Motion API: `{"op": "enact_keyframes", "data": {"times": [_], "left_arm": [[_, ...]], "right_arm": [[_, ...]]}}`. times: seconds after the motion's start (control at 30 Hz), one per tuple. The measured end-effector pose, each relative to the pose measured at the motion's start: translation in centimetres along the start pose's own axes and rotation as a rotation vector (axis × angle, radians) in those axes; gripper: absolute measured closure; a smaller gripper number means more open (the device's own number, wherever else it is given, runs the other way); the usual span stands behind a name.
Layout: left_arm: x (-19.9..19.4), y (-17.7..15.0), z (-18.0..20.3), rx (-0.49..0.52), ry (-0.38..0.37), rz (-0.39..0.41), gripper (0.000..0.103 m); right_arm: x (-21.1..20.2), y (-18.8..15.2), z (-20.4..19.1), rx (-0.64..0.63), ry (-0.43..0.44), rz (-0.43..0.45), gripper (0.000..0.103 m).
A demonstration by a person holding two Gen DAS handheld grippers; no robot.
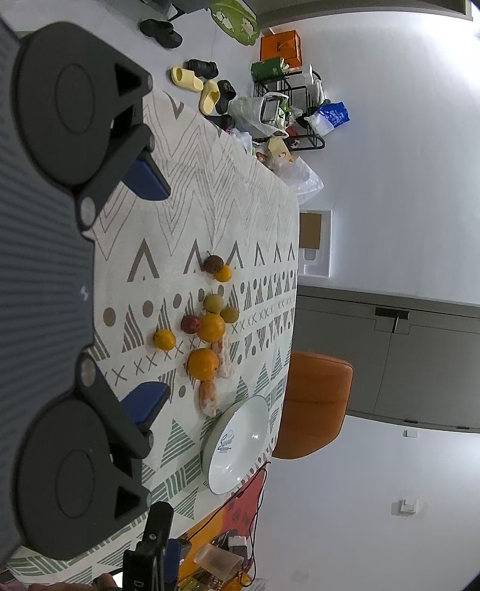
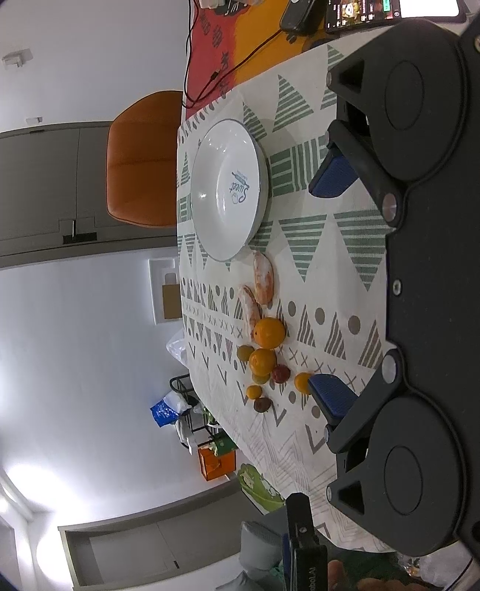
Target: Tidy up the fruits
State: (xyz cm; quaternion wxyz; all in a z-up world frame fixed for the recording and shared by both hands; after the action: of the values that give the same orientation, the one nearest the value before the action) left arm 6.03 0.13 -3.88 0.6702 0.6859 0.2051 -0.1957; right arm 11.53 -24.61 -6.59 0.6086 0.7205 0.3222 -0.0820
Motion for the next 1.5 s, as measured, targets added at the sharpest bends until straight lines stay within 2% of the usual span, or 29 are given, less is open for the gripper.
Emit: {"op": "enact_keyframes", "data": {"times": [0.6, 0.93, 1.23, 1.5], "left_arm": [[0.1, 0.0, 0.2, -0.003, -0.007, -0.001, 0.0], [1.9, 0.3, 0.4, -0.003, 0.0, -0.003, 0.0], [4.2, 0.3, 0.4, -0.036, -0.042, -0.013, 0.0], [6.1, 0.3, -0.1, -0.071, -0.041, -0.042, 0.001]], "right_arm": [[-0.2, 0.1, 0.2, 0.0, 0.0, 0.006, 0.0], [0.3, 0.4, 1.3, -0.003, -0.028, 0.011, 0.0], [2.4, 0.7, 2.3, 0.005, -0.027, -0.015, 0.0], [3.9, 1.7, 2.5, 0.026, 0.018, 0.004, 0.0]]}}
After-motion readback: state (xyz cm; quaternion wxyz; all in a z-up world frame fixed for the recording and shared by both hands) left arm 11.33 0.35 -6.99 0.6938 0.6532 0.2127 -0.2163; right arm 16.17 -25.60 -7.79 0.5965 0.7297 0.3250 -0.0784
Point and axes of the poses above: each gripper's, at about its wrist camera, not at the fingertips, and x roughly the way its jaws point, z to its right, y to its top, the point moved 7 cm from there along x, roughly the way its jaws point, and after that the axes turned 8 degrees about x, right-handed, at the moved point
